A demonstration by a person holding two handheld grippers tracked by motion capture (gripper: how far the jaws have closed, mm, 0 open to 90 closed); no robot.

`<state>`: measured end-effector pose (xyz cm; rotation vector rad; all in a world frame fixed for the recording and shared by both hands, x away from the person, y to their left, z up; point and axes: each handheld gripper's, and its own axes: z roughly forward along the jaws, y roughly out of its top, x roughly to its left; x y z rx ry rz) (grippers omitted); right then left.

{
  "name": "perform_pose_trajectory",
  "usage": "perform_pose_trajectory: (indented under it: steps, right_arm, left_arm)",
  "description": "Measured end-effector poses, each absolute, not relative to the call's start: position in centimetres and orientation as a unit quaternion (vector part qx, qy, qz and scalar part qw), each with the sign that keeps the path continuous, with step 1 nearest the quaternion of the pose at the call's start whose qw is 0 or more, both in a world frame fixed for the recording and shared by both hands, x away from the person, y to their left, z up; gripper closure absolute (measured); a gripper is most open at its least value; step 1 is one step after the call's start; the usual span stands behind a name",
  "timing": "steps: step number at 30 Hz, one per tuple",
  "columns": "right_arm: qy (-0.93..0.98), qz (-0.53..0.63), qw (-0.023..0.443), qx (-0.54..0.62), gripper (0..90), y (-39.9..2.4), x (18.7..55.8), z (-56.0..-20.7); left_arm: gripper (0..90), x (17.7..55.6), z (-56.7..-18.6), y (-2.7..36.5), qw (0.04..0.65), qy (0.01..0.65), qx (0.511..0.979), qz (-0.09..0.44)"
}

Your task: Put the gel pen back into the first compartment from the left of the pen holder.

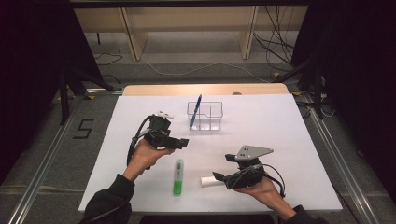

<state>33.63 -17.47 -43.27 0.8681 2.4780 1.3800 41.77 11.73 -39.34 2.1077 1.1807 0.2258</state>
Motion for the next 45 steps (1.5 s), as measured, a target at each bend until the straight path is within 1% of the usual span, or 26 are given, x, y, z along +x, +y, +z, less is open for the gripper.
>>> perform_pose_trajectory:
  steps: [11, 27, 45]
  right_arm:
    - [0.833, 0.463, 0.088, 0.291, 21.4, -17.4, 33.6, -43.4]
    - [0.834, 0.462, 0.087, 0.290, 21.3, -17.6, 33.8, -43.5]
    - [0.835, 0.460, 0.088, 0.289, 21.3, -17.5, 33.8, -43.6]
  left_arm:
    - [14.7, 40.5, -41.0, 11.3, 0.318, 0.454, 0.829, 0.074]
    - [14.7, 39.3, -42.4, 11.4, 0.295, 0.457, 0.837, 0.055]
    - [15.0, 37.9, -44.2, 11.1, 0.260, 0.454, 0.851, 0.049]
